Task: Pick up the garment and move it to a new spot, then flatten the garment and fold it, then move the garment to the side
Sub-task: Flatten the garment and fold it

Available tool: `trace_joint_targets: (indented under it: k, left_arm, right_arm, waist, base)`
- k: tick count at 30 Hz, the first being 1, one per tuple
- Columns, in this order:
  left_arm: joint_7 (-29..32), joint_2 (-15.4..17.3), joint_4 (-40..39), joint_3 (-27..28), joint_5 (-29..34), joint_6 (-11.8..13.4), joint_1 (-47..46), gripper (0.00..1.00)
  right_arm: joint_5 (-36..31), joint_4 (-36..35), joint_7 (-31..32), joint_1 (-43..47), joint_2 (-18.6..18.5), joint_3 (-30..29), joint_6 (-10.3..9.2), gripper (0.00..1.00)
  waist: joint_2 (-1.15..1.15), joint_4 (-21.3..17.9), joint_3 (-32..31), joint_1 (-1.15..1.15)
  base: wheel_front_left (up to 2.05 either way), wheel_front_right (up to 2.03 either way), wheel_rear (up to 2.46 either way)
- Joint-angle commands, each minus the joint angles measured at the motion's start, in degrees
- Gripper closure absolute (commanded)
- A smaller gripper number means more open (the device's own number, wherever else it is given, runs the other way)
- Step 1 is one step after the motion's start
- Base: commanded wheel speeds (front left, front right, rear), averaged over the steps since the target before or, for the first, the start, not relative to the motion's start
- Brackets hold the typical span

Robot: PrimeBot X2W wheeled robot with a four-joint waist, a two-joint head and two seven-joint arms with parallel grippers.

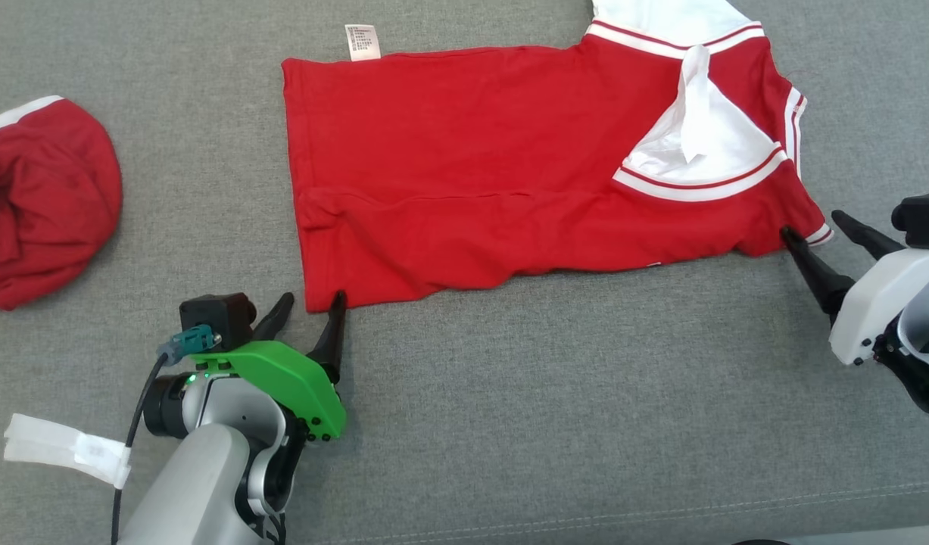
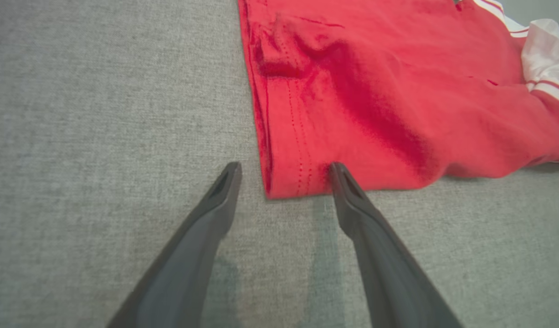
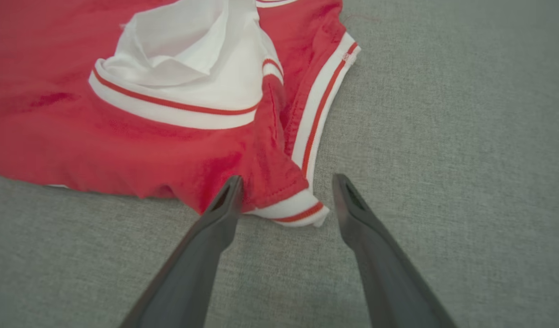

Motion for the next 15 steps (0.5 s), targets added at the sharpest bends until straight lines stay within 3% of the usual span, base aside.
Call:
trace_joint_targets:
  k: [1,13,14,15]
  left_arm:
    - [0.34,0.57,0.12,0.18,0.03,0.24,-0.96,0.0]
    - [4.8,-0.51,5.96,-3.79,0.81,-2.44,-5.92,0.0]
    - [5.23,-0.52,6.62,-4.18,0.7,-2.89,-6.03,0.04]
    - [5.45,-0.57,7.21,-4.58,0.51,-3.58,-6.09,0.56]
  right_arm:
    - [-0.71,0.49,0.47,-0.19,0.66,-0.4,-0.02,0.0]
    - [-4.33,8.74,7.43,-4.24,6.32,-1.73,-0.02,0.0]
    - [-4.02,9.2,8.53,-4.27,6.62,-1.35,-0.02,0.0]
    - [-3.6,9.39,9.57,-4.27,6.83,-0.8,-0.02,0.0]
  waist:
    - [0.0,-0.14,0.67,0.0]
    - [0.0,1.75,2.38,0.0]
    - [0.0,1.76,2.35,0.0]
    - [0.0,1.78,2.24,0.0]
  base:
    - [0.0,0.0,0.0]
    - [0.0,0.0,0.0]
    - [0.0,0.0,0.0]
    - [0.0,0.0,0.0]
